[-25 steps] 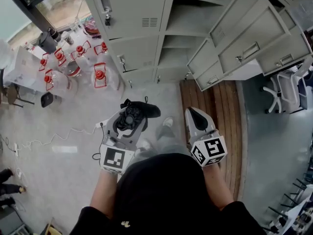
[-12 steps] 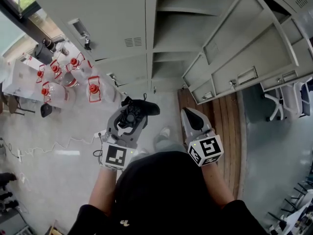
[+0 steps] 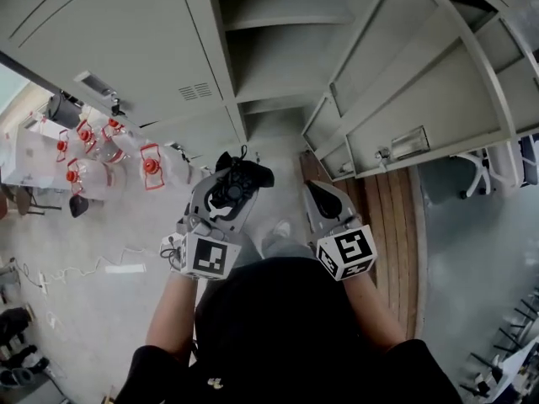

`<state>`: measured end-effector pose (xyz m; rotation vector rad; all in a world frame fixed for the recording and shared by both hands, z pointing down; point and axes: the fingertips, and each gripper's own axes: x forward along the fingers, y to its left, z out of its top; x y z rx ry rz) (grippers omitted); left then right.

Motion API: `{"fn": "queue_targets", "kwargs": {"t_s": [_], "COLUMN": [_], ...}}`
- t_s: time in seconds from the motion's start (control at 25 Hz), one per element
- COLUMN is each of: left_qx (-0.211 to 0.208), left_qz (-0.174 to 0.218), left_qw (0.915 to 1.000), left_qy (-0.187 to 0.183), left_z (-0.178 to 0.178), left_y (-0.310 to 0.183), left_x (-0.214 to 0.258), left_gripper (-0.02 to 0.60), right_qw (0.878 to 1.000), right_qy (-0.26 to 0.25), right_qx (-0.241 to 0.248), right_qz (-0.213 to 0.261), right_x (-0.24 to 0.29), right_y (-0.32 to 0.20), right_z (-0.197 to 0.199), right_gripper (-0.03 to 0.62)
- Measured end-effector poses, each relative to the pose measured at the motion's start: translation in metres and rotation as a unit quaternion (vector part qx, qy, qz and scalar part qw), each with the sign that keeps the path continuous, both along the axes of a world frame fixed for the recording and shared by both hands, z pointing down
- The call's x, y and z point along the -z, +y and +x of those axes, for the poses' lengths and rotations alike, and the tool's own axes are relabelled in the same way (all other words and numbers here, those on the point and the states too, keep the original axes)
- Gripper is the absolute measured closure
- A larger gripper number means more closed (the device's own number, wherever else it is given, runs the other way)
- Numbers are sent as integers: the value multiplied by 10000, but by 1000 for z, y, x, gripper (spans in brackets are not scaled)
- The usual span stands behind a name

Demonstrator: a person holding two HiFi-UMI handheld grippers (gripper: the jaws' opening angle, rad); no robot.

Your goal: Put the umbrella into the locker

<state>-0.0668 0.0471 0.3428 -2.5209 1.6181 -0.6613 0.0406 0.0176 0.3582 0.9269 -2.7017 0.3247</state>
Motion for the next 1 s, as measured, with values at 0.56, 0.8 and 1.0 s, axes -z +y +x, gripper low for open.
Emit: {"fn": "queue_targets", "kwargs": {"t_s": [0.56,0.8,1.0], "left_qx": [-1894,-2290,-2337], "left_qz": [301,412,606], "left_qw": [9677,9497,9315], "left_qy": [-1639,-2096,-2719], "left_z": [44,50,55], "left_y": [-71,-95,-115], "left_x": [-63,-93,-115], "left_gripper": [347,345,345], "right_qw": [9932,9891,9871], "right_qy": [395,653,730], "right_qx": [-1078,-1271,-1335], "right_qz": [-189,-352,-502], "right_x": [-35,-60,-76], "right_y": [-30,-33,-36], "right_z": [17,19,20], "right_gripper": [597,597,597]}}
